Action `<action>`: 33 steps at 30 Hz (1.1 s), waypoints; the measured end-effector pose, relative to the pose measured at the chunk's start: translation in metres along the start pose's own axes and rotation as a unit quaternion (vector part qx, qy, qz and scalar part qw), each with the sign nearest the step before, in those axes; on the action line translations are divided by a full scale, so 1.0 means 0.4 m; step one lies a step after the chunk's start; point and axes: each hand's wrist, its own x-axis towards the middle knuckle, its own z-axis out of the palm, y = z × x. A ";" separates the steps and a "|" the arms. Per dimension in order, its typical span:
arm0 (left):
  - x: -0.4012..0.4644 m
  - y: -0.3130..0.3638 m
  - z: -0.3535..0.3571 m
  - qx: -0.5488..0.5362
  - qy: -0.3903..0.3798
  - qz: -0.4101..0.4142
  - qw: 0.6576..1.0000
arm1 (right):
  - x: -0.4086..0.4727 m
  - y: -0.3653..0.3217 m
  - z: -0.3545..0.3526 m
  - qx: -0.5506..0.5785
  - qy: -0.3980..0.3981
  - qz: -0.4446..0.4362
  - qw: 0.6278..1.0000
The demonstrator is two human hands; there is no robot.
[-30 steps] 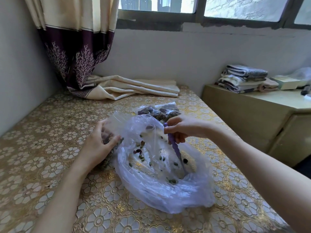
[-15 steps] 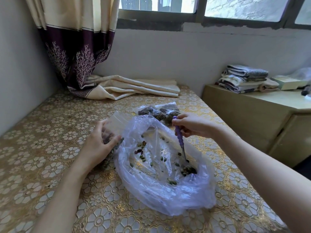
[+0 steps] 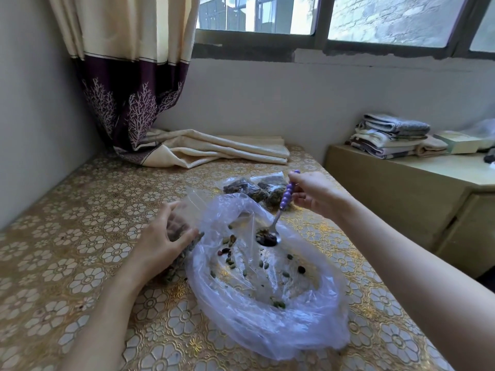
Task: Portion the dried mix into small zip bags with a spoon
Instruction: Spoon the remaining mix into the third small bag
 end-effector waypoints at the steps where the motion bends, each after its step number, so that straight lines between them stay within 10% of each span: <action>1: -0.001 0.003 0.000 0.002 -0.003 0.002 1.000 | 0.002 -0.011 0.005 0.031 0.012 -0.005 0.999; 13: -0.008 0.023 -0.007 -0.025 -0.046 0.007 0.999 | -0.025 -0.098 0.138 0.105 0.024 -0.107 0.988; 22: -0.014 0.033 -0.003 -0.068 -0.043 0.006 0.997 | -0.156 -0.088 0.232 -0.062 -0.112 -0.377 0.917; 33: -0.016 0.032 0.021 -0.023 -0.017 0.017 0.999 | -0.163 -0.035 0.088 0.052 0.008 -0.342 0.938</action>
